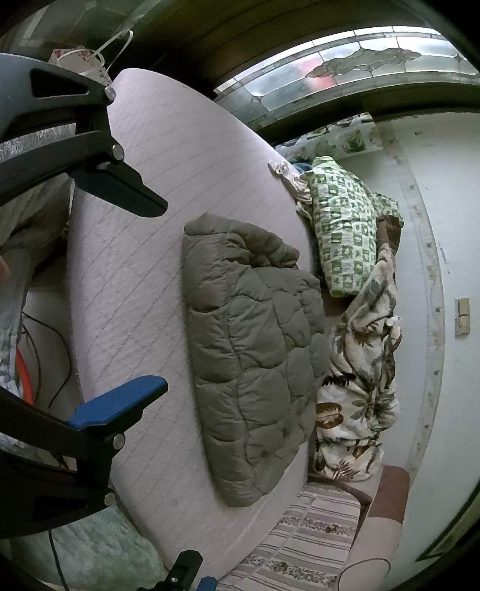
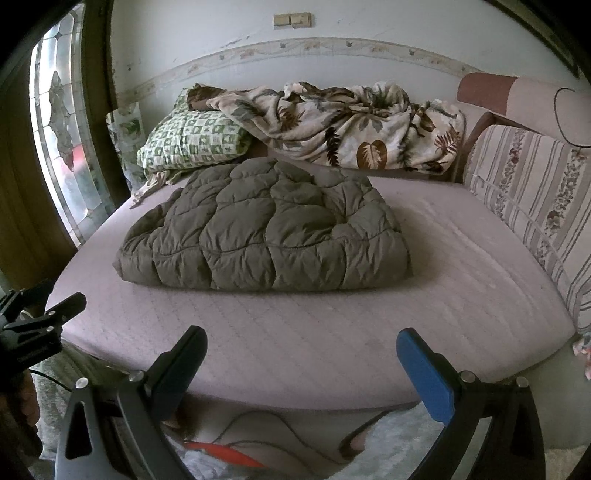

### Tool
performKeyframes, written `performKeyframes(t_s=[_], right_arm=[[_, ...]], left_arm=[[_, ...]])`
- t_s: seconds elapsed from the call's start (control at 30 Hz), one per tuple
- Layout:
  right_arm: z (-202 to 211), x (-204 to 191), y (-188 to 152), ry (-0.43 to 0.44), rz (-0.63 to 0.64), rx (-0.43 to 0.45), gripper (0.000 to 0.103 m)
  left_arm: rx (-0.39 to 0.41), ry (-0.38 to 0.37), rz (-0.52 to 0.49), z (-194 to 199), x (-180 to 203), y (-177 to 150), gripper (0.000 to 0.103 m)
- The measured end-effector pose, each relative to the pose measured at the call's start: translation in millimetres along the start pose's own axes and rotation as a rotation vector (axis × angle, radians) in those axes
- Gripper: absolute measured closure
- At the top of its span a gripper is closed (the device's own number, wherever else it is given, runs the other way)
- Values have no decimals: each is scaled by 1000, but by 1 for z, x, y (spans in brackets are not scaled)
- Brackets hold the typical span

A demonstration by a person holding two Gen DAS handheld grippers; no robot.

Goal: Fold large clothes

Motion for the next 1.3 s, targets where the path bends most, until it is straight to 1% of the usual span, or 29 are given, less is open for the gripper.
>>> performKeyframes(t_s=[0.6, 0.87, 1.07, 1.3], right_arm=[[4, 4, -2, -19, -5, 0, 0], [4, 6, -14, -20, -25, -25, 0], [5, 6, -14, -21, -26, -25, 0], [8, 9, -12, -28, -30, -19, 0]], left_arm=[[18, 3, 6, 5, 1, 2, 15], [15, 8, 31, 7, 4, 2, 15], [17, 4, 39, 7, 4, 2, 15], [33, 10, 61, 9, 13, 3, 15]])
Point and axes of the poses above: each gripper's, at about its wrist camera, not at the fingertips, and z roughly against the way its jaws point, x to its right, y to its top, the point moved 9 cm from there along -z, roughly the way its jaws point, and after that the axes turned 4 degrees about z, right-handed, at the moved point
